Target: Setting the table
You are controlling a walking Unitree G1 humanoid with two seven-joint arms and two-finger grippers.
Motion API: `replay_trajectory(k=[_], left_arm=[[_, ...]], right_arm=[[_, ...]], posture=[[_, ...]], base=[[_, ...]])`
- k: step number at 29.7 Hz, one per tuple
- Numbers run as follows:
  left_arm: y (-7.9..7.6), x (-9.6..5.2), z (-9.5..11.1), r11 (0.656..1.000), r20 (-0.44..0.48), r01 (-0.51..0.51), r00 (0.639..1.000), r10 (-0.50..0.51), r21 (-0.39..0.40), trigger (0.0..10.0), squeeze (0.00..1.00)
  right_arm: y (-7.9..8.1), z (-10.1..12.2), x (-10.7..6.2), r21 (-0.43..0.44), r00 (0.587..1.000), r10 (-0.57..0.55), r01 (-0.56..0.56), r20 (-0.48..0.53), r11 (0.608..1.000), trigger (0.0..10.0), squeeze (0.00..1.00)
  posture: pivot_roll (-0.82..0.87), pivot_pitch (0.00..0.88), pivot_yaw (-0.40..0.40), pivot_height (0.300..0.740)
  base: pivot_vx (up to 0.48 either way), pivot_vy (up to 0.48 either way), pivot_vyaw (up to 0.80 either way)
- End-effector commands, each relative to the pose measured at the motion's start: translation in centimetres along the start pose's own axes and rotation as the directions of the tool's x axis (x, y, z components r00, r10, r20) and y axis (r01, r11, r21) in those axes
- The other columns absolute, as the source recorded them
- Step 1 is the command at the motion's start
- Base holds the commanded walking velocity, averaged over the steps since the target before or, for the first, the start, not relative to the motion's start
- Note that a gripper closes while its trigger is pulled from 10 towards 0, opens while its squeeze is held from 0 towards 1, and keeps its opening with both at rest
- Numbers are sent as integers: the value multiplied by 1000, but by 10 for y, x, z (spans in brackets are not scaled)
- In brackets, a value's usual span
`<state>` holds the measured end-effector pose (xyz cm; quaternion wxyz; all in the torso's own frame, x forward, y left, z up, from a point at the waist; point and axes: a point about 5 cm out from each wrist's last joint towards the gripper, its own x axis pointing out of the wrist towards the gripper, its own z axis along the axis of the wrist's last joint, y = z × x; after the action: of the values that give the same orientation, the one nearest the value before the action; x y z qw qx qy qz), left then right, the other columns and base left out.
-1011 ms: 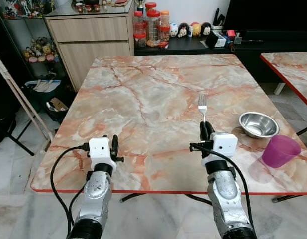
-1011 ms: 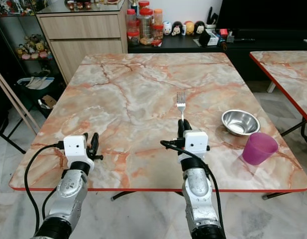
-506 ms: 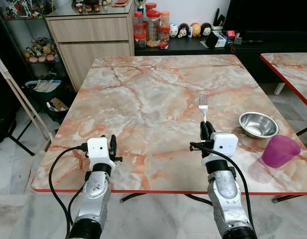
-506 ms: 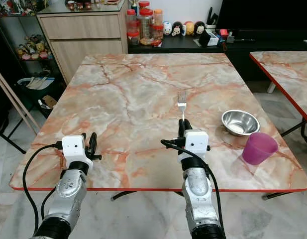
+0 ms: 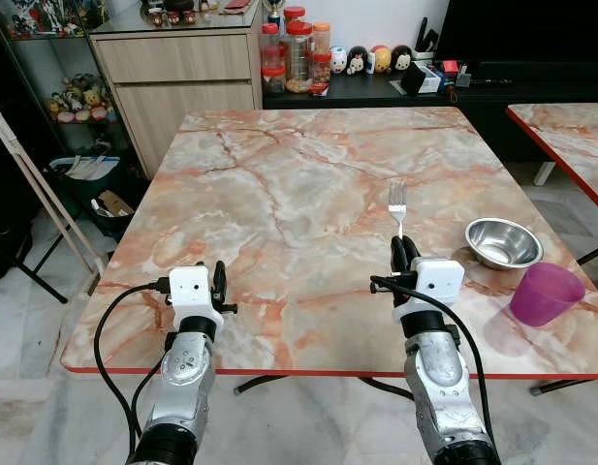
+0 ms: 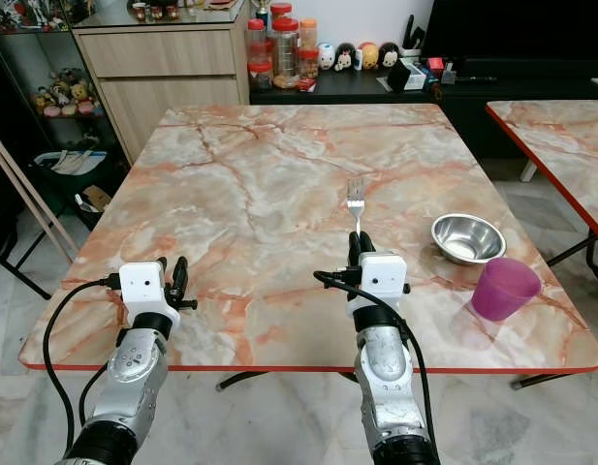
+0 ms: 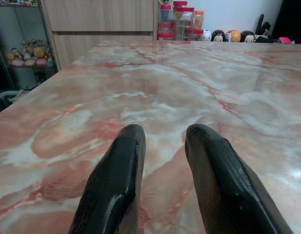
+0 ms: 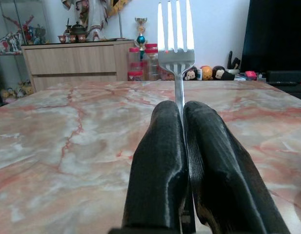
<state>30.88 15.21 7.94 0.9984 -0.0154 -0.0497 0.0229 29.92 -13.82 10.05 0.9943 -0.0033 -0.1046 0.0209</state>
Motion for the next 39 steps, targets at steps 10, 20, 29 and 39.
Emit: replay_trajectory(k=[10, 20, 29, 39], left_arm=[[1, 3, 6, 1000, 26, 0, 1000, 0, 3, 10000, 0], [-1, 2, 5, 1000, 22, 9, 1000, -10, 4, 10000, 0], [-1, 2, 5, 1000, 23, 9, 1000, -9, 2, 10000, 0], [0, 2, 5, 1000, 22, 9, 1000, -9, 4, 10000, 0]], right_arm=[[-1, -1, 2, 5, 1000, -9, 9, -5, 1000, 10000, 0], [-1, -2, 1, 8, 1000, -11, 11, -10, 1000, 10000, 0], [0, -3, 0, 9, 1000, -7, 7, -14, 1000, 10000, 0], [1, -4, 0, 12, 1000, -5, 5, -21, 1000, 10000, 0]], posture=[[-53, 0, 37, 740], [-56, 0, 37, 740], [-56, 0, 37, 740], [-53, 0, 37, 740]], base=[[0, 0, 0], [0, 0, 0], [-55, 0, 0], [-283, 0, 0]])
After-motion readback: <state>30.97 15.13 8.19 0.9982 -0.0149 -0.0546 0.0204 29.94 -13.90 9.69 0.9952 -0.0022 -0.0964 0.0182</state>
